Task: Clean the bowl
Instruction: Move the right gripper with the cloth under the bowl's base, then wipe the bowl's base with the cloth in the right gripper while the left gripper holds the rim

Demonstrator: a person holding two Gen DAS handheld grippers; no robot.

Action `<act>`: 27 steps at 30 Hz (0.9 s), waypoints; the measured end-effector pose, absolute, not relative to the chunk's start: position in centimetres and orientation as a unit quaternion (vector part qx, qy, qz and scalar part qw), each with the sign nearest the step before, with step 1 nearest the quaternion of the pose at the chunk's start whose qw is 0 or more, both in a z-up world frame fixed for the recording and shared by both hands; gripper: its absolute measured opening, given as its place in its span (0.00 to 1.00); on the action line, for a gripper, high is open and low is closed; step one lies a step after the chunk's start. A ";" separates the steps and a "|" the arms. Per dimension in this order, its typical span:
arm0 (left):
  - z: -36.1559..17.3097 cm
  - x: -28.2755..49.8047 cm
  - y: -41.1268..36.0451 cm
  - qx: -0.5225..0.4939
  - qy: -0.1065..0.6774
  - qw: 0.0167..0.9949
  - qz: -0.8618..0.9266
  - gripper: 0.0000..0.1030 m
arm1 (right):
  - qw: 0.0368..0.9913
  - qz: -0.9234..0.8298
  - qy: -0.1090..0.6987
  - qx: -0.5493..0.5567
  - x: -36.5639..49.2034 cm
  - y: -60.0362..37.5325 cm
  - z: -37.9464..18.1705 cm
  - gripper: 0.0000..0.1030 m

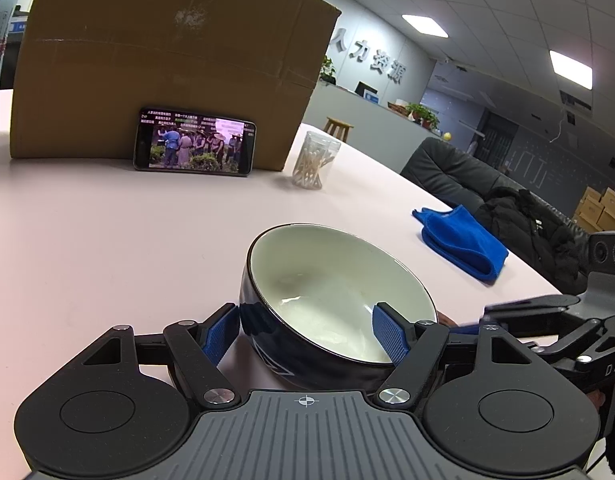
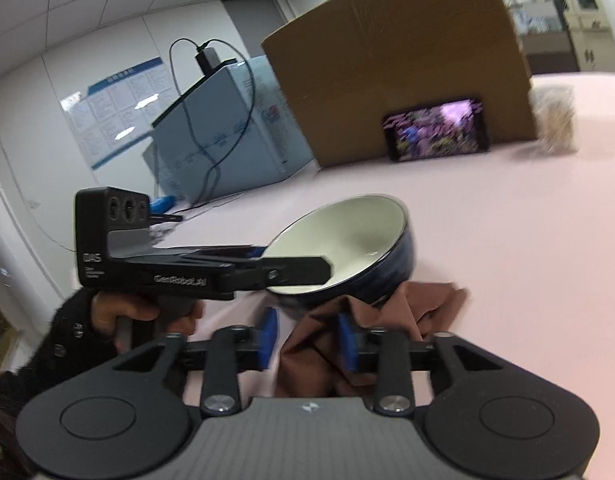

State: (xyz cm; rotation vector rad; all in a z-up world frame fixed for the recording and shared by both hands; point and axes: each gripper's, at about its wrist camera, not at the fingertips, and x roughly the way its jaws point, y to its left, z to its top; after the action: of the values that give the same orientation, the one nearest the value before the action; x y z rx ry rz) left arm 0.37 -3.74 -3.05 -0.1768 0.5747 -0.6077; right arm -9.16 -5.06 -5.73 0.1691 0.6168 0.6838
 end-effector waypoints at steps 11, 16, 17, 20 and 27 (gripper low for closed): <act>-3.1 0.4 -4.0 -0.085 0.278 0.910 -0.294 0.72 | 0.903 0.309 0.298 0.002 -9.0 -4.8 -5.7 0.79; -3.1 0.4 -4.0 -0.085 0.279 0.910 -0.295 0.72 | 0.888 0.333 0.316 -0.017 -8.7 -3.4 -6.2 0.79; -3.1 0.4 -4.0 -0.085 0.278 0.910 -0.294 0.72 | 0.886 0.335 0.320 -0.026 -8.8 -3.0 -6.4 0.79; -3.1 0.4 -4.0 -0.085 0.278 0.910 -0.294 0.72 | 0.886 0.334 0.316 -0.063 -9.4 -1.8 -6.6 0.67; -3.1 0.4 -4.0 -0.086 0.279 0.910 -0.295 0.72 | 0.888 0.340 0.297 -0.091 -10.4 -1.2 -6.5 0.19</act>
State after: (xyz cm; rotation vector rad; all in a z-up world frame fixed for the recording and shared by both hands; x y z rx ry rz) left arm 0.43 -4.02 -3.10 -0.1764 0.5747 -0.6076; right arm -10.43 -1.22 -6.54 -0.1884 0.6180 0.7069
